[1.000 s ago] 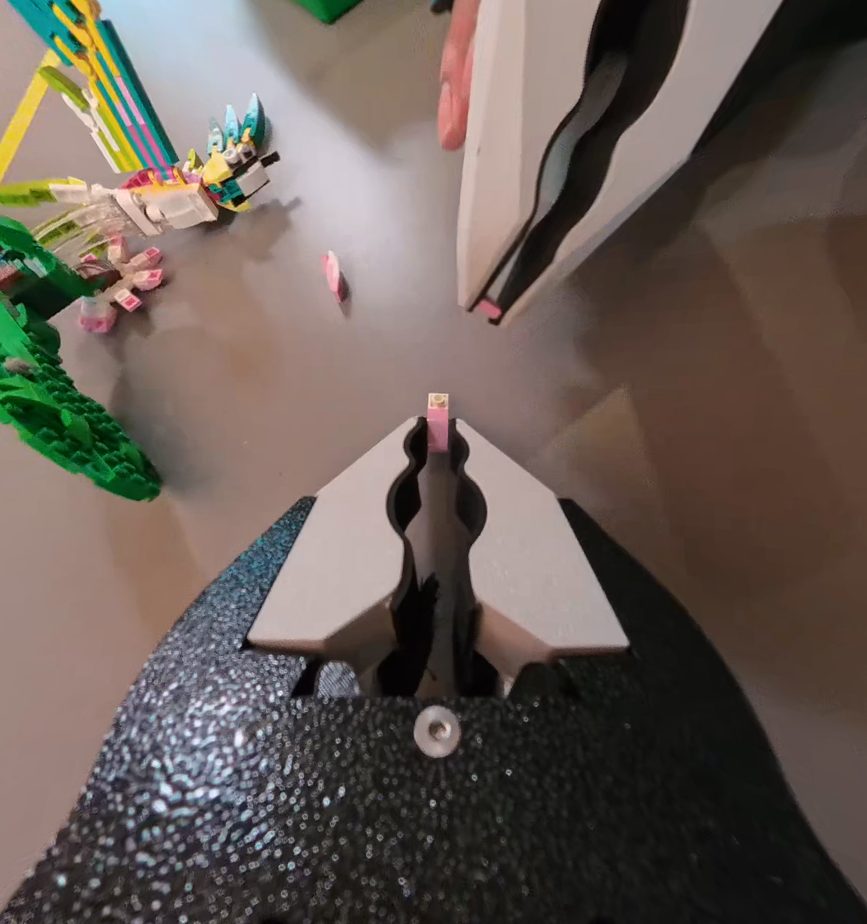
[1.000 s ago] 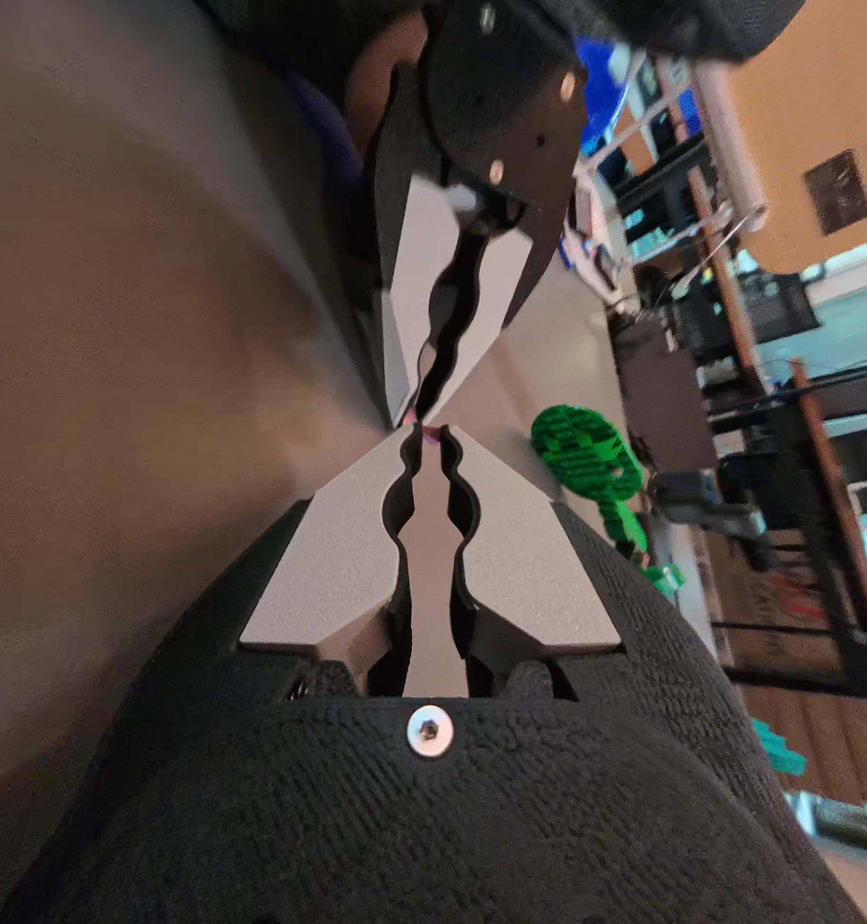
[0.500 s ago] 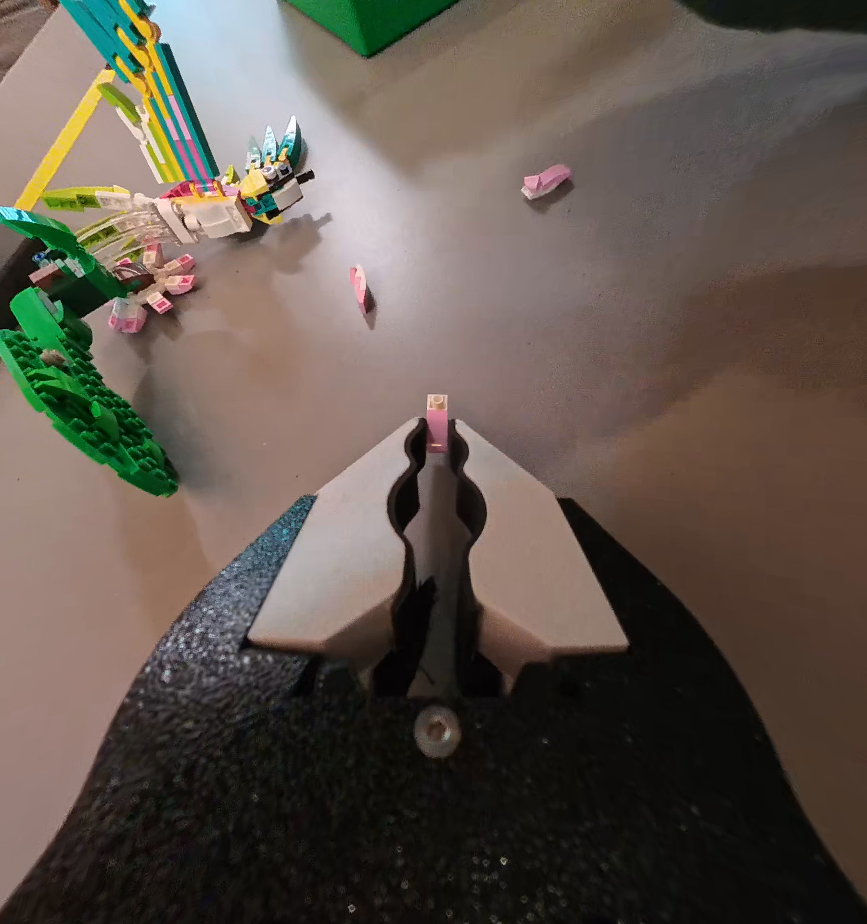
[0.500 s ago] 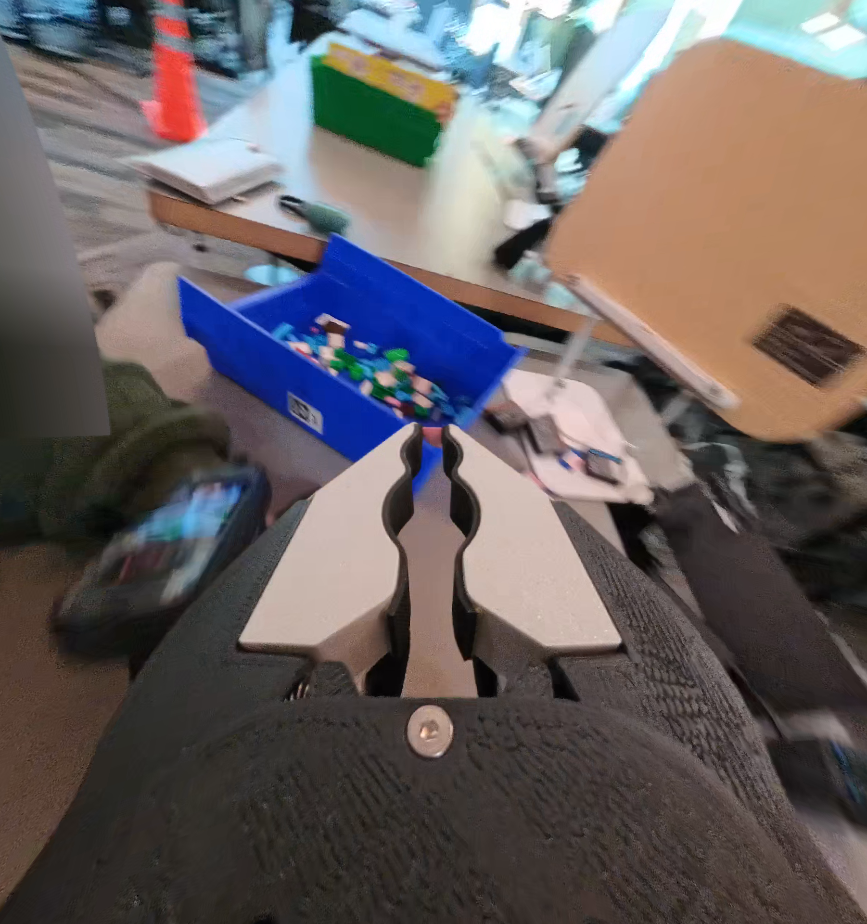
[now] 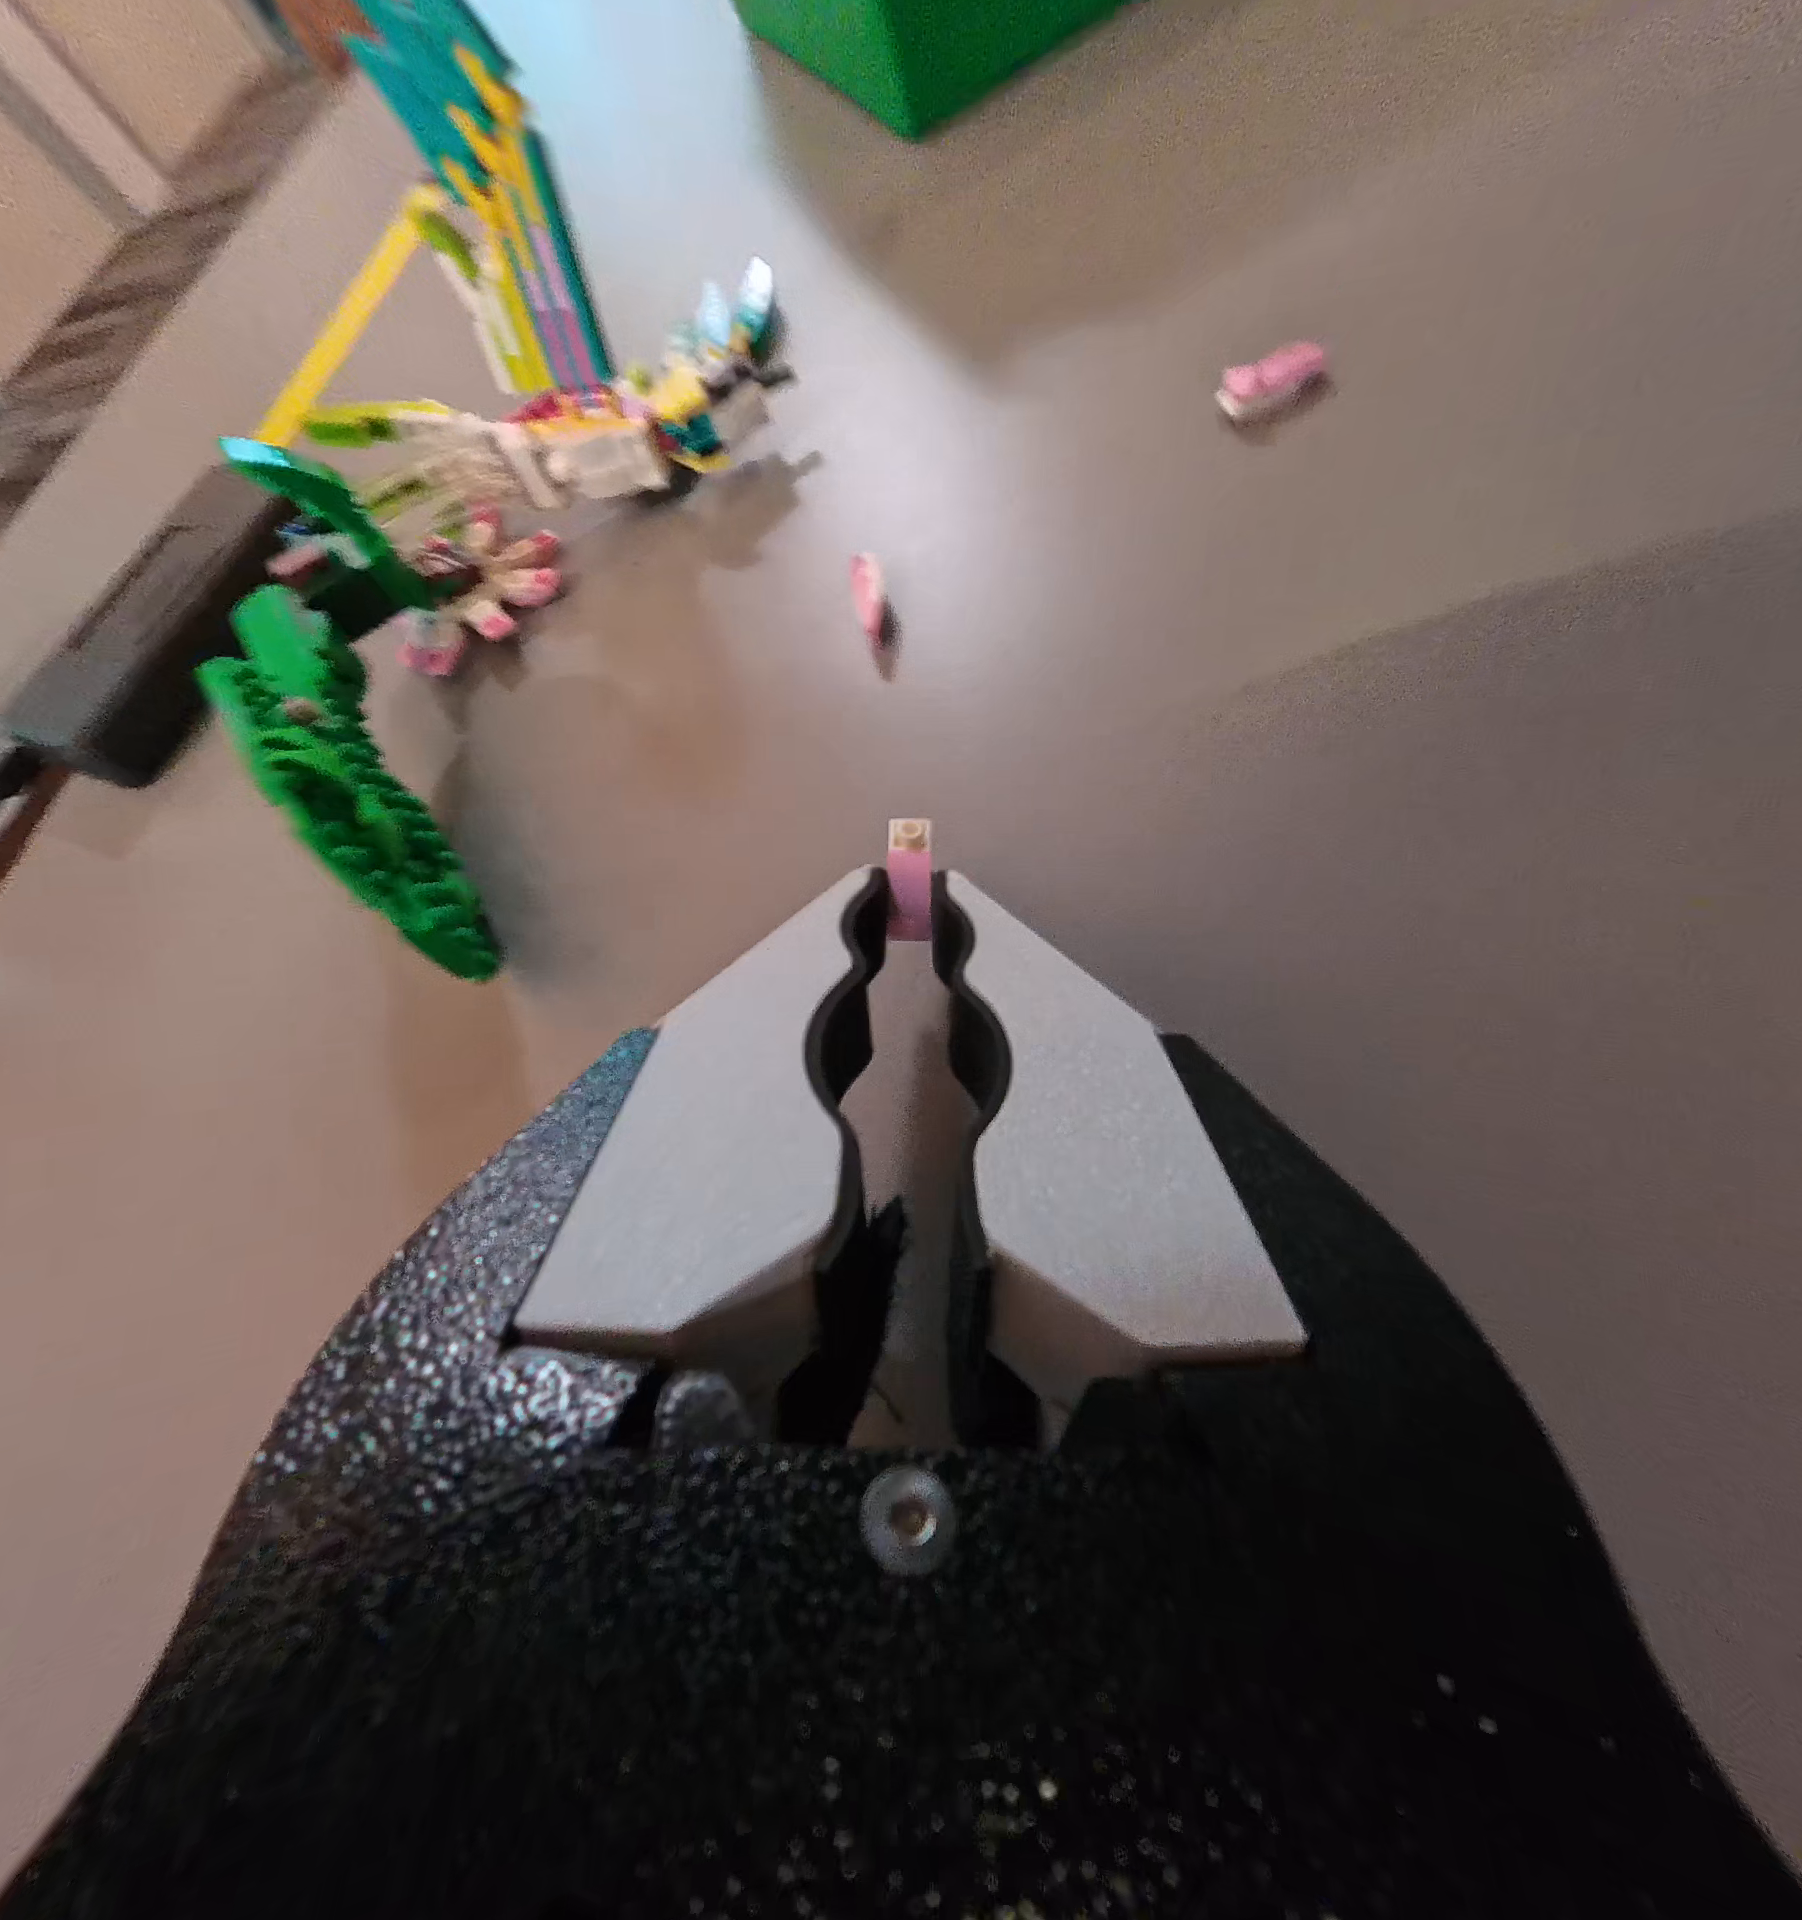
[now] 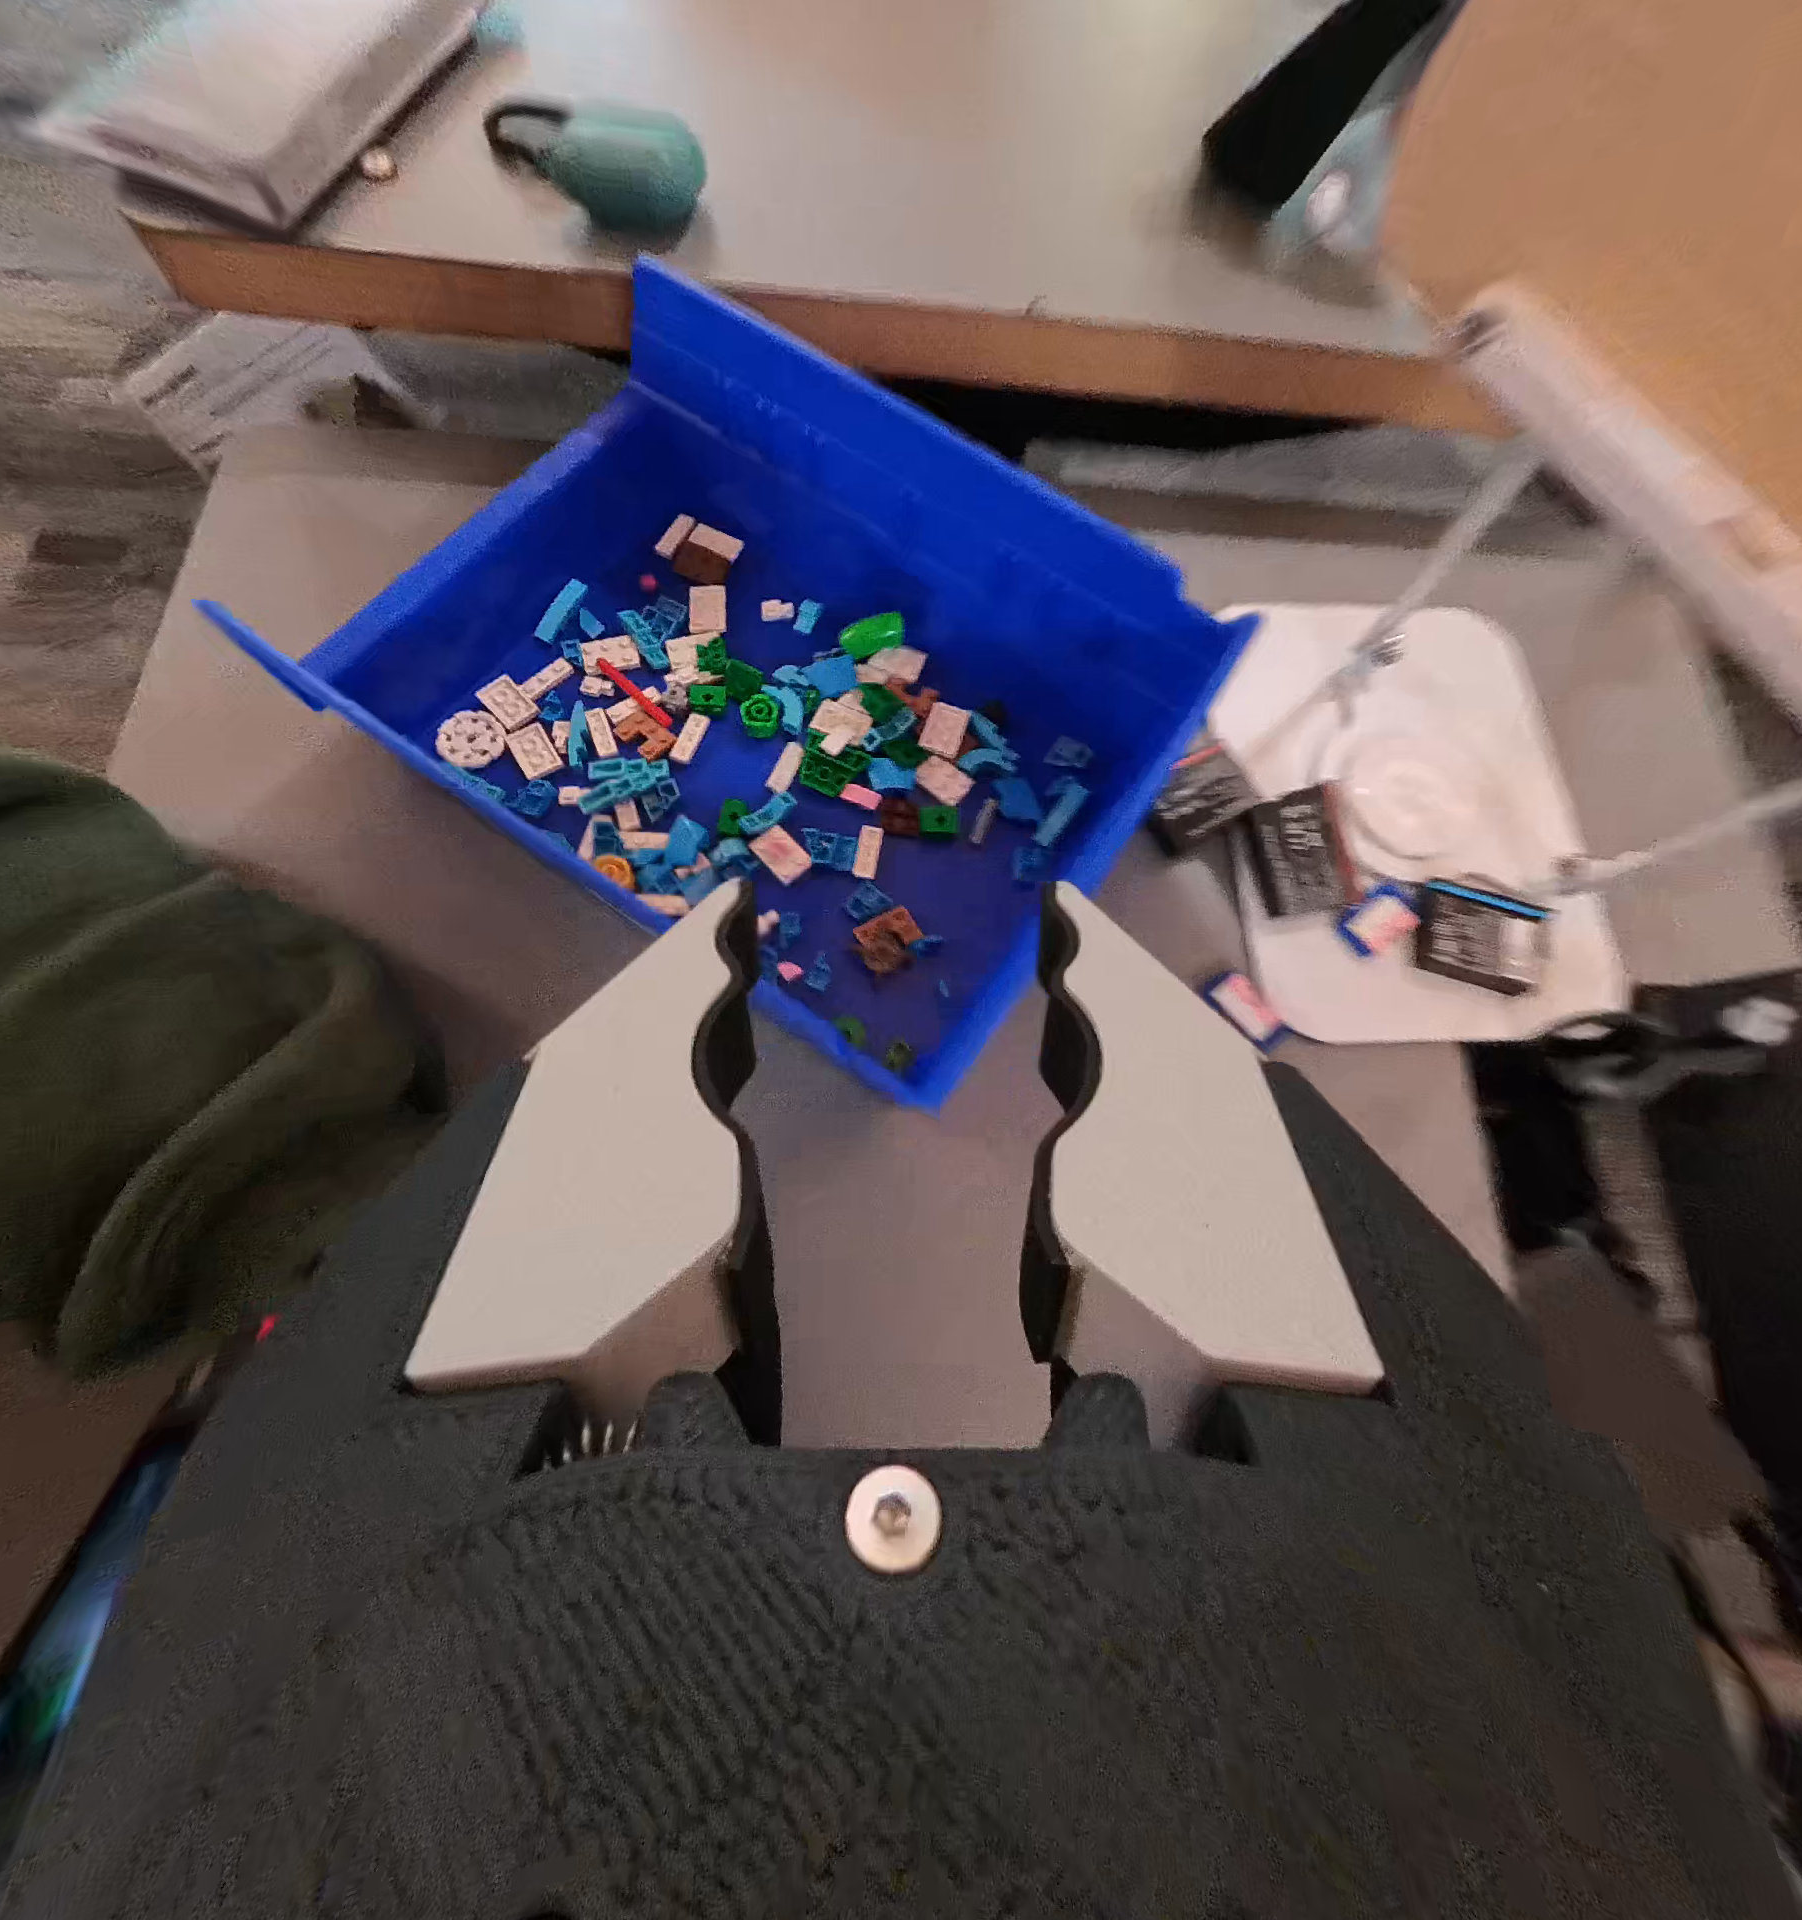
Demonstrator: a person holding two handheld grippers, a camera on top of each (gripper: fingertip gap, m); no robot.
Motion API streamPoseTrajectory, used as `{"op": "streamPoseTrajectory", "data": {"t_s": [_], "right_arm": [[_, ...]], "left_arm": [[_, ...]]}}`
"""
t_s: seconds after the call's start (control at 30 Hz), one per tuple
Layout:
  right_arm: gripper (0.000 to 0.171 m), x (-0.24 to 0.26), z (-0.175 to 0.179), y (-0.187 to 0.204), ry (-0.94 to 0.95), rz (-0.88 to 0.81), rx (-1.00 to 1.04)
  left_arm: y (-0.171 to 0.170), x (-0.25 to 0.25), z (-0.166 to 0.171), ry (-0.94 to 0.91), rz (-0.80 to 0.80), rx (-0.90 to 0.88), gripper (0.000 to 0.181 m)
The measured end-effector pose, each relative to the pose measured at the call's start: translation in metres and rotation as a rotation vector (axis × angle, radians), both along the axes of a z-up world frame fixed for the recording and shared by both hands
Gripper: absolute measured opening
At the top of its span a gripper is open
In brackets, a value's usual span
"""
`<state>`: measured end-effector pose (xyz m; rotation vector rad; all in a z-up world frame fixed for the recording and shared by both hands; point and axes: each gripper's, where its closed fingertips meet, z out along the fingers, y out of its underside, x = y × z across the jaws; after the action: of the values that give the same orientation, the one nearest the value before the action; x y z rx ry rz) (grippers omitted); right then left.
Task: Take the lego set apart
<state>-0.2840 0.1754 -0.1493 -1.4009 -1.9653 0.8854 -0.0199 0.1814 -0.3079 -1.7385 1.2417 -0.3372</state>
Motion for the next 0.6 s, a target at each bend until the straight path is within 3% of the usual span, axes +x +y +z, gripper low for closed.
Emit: {"op": "streamPoseTrajectory", "data": {"t_s": [0.03, 0.17, 0.27, 0.43, 0.6], "right_arm": [[0.052, 0.019, 0.016, 0.007, 0.06, -0.017, 0.027], [0.038, 0.123, 0.068, 0.026, 0.348, -0.157, 0.047], [0.027, 0.199, 0.055, 0.027, 0.449, -0.318, -0.091], [0.028, 0.247, -0.016, -0.002, 0.367, -0.437, -0.578], [0.005, 0.25, -0.039, -0.013, 0.376, -0.428, -0.699]], "left_arm": [[0.005, -0.002, 0.01, -0.062, 0.028, 0.017, 0.006], [0.003, -0.002, 0.072, -0.554, -0.014, -0.02, 0.006], [-0.006, -0.011, 0.11, -0.771, -0.084, 0.069, 0.006], [-0.012, -0.01, 0.118, -0.547, -0.05, 0.444, 0.006], [-0.017, -0.004, 0.117, -0.424, -0.055, 0.579, 0.006]]}}
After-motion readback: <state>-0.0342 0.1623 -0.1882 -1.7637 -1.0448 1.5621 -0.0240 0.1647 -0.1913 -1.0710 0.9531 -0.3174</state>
